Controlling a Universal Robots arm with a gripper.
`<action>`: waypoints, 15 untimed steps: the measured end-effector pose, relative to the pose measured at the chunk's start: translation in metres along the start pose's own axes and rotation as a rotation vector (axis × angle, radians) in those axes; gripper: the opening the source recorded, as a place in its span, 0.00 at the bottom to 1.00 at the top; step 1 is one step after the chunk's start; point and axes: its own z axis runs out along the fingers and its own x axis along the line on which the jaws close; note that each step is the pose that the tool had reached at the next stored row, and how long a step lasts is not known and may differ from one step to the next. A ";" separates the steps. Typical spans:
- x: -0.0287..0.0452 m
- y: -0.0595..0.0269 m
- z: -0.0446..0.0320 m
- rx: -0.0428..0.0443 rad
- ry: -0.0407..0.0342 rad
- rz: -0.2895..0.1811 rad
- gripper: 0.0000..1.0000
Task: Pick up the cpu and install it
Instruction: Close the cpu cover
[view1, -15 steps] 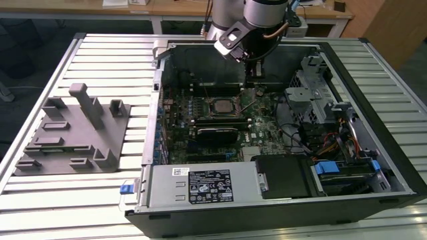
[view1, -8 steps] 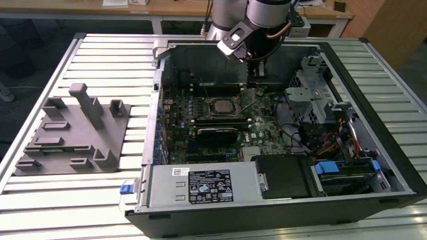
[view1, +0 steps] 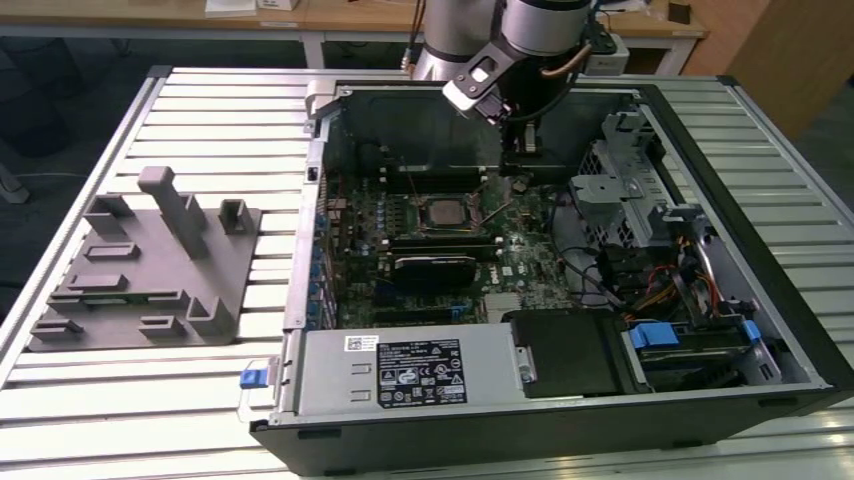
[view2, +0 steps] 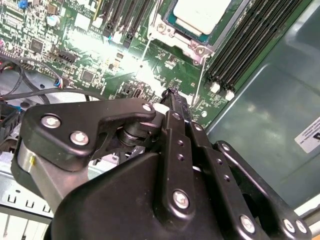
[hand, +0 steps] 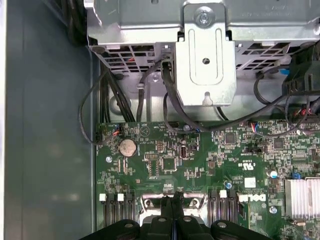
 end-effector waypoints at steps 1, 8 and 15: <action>0.0000 0.0011 0.0000 0.0000 0.0000 0.000 0.11; 0.0003 0.0092 0.0002 0.0000 -0.0001 0.000 0.11; 0.0006 0.0184 0.0011 0.0004 -0.0001 0.000 0.11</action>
